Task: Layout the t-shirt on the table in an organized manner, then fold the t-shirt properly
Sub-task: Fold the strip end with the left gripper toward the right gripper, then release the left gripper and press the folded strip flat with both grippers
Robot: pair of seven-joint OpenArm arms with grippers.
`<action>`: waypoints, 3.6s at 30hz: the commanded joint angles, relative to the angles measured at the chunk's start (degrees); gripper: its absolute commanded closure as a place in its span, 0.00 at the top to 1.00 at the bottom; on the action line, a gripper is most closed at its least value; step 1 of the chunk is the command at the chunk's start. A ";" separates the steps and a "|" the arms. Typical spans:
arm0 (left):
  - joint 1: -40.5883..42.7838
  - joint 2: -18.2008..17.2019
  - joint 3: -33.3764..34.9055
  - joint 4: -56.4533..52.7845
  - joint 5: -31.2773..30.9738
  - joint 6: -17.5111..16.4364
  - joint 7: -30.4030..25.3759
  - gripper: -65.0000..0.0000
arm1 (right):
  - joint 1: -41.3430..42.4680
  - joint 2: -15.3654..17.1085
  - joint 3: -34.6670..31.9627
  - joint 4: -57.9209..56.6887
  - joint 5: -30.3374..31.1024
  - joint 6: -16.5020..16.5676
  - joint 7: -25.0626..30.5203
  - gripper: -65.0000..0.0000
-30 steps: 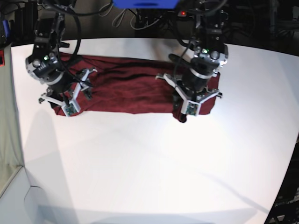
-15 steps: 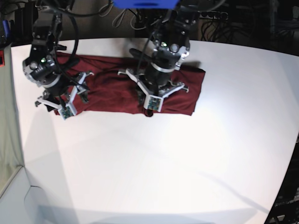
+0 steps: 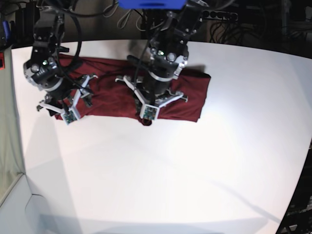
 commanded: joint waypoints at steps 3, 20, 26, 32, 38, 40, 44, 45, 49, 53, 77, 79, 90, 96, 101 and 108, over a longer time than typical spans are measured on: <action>-1.78 0.88 0.50 0.78 -0.12 0.19 -1.19 0.00 | 0.67 0.72 0.15 1.15 0.53 0.17 1.21 0.59; -4.25 0.80 5.43 -4.85 -0.12 0.28 -1.28 0.38 | 1.20 0.81 0.15 1.15 0.53 0.17 1.21 0.59; -4.25 0.88 5.52 -2.30 -0.21 -0.24 -1.36 0.57 | 1.29 0.81 0.15 1.15 0.53 0.17 1.21 0.59; -2.40 -0.60 4.99 6.32 -0.21 -0.24 -1.36 0.58 | 1.38 0.81 0.24 1.15 0.53 0.17 1.21 0.59; -2.22 -2.71 0.68 5.61 -0.21 0.19 -1.28 0.58 | 1.38 0.72 0.24 1.24 0.53 0.17 1.21 0.59; -2.31 -2.71 -0.64 2.89 -0.21 0.19 -1.28 0.58 | 1.38 0.72 0.24 1.24 0.53 0.17 1.21 0.59; -3.63 -1.66 -2.75 -0.72 -0.21 0.28 -1.28 0.58 | 1.38 0.81 0.24 1.24 0.53 0.17 1.21 0.59; -3.81 -1.22 -3.10 -2.12 -0.21 0.28 -1.19 0.58 | 1.38 0.81 0.24 1.24 0.53 0.17 1.21 0.59; -3.45 -0.60 -1.17 -3.71 -0.21 -0.33 -0.75 0.53 | 1.38 0.81 0.24 1.24 0.53 0.17 1.21 0.59; -3.28 -2.63 7.89 -3.71 -0.21 -0.42 -0.48 0.42 | 1.38 0.81 0.33 1.24 0.53 0.17 1.21 0.59; -0.38 -7.11 -0.46 4.03 -0.21 -0.42 -1.28 0.42 | 2.96 0.45 7.01 1.15 0.62 0.17 0.95 0.59; -0.91 -6.14 0.50 2.18 -0.29 -0.51 -1.10 0.42 | 2.96 0.45 7.01 1.15 0.62 0.17 0.95 0.59; -0.82 -7.64 12.37 5.44 -0.21 -9.48 -0.84 0.42 | 3.31 0.45 11.93 1.15 0.62 0.17 0.95 0.59; -0.82 -15.02 8.50 10.27 -0.21 -9.21 -0.84 0.42 | 2.52 0.37 13.51 0.97 0.71 0.17 0.86 0.59; -1.08 -15.64 -3.36 7.90 -0.21 -9.74 -1.19 0.42 | 2.08 0.28 13.60 -0.52 0.71 0.17 0.86 0.66; -4.95 -15.20 -11.54 -0.19 -0.29 -9.83 -1.28 0.42 | 3.31 -1.22 18.88 -5.18 0.62 0.17 0.95 0.82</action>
